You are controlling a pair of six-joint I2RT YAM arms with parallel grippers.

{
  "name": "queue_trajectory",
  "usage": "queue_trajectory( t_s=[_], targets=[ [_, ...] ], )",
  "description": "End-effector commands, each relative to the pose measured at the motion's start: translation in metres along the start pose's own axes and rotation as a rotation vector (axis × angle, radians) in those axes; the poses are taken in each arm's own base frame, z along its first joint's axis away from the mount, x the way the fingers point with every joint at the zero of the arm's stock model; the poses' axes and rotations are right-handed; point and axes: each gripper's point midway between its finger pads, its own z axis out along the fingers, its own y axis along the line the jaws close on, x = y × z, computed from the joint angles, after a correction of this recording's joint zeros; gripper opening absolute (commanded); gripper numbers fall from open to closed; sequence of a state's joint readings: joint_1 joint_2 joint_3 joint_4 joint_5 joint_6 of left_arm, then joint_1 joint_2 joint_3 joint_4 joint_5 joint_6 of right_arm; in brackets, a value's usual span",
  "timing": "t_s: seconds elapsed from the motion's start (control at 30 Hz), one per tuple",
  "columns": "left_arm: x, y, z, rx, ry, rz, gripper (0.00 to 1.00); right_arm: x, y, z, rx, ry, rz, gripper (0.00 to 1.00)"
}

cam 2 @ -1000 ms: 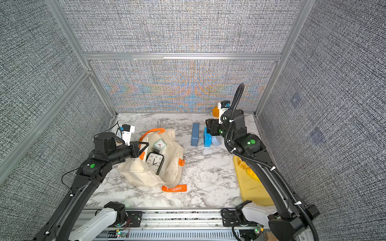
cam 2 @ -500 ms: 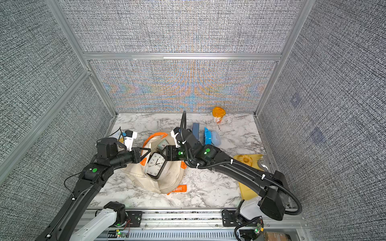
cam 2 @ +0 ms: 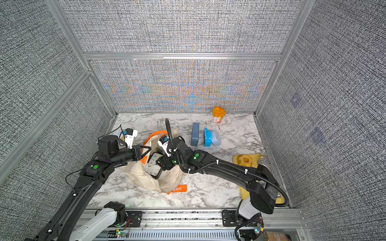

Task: Take the alarm clock out of the canvas bag
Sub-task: Pick up the alarm from the canvas bag.

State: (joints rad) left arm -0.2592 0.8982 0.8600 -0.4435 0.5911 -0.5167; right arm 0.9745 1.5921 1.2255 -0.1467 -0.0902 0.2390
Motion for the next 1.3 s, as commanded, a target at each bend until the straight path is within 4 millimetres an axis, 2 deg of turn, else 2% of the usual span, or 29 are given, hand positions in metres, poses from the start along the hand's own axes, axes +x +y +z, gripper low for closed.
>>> queue_trajectory(
  t_s=[0.0, 0.1, 0.23, 0.37, 0.47, 0.6, 0.73, 0.87, 1.0, 1.27],
  targets=[
    [-0.002, -0.005, 0.002, 0.03, 0.0, 0.005, 0.02, -0.016, -0.009, 0.019, -0.041, -0.069, -0.129, 0.73],
    [-0.004, -0.004, 0.004, 0.028, 0.003, 0.006, 0.02, -0.009, -0.009, 0.042, -0.082, -0.07, -0.158, 0.73],
    [-0.004, -0.001, 0.007, 0.025, 0.006, 0.005, 0.02, 0.0, -0.013, 0.06, -0.088, -0.083, -0.204, 0.73],
    [-0.004, 0.0, 0.009, 0.026, 0.004, -0.002, 0.02, 0.014, -0.016, 0.06, -0.076, -0.106, -0.28, 0.72],
    [-0.006, -0.001, 0.008, 0.026, 0.0, 0.0, 0.02, 0.025, -0.025, 0.057, -0.029, -0.096, -0.318, 0.73],
    [-0.01, -0.004, 0.007, 0.029, -0.005, 0.007, 0.02, 0.032, -0.026, 0.069, -0.039, -0.051, -0.364, 0.73],
    [-0.01, -0.004, 0.008, 0.034, -0.002, 0.005, 0.02, 0.027, -0.039, 0.09, 0.014, -0.032, -0.37, 0.73],
    [-0.008, -0.004, 0.007, 0.034, -0.001, 0.008, 0.02, 0.008, -0.053, 0.098, 0.059, -0.093, -0.33, 0.73],
    [-0.006, -0.004, 0.007, 0.039, 0.0, 0.011, 0.02, -0.001, -0.057, 0.109, 0.043, -0.11, -0.253, 0.73],
    [-0.001, -0.002, 0.008, 0.045, 0.001, 0.004, 0.02, 0.003, -0.059, 0.134, 0.014, -0.08, -0.225, 0.73]
  ],
)
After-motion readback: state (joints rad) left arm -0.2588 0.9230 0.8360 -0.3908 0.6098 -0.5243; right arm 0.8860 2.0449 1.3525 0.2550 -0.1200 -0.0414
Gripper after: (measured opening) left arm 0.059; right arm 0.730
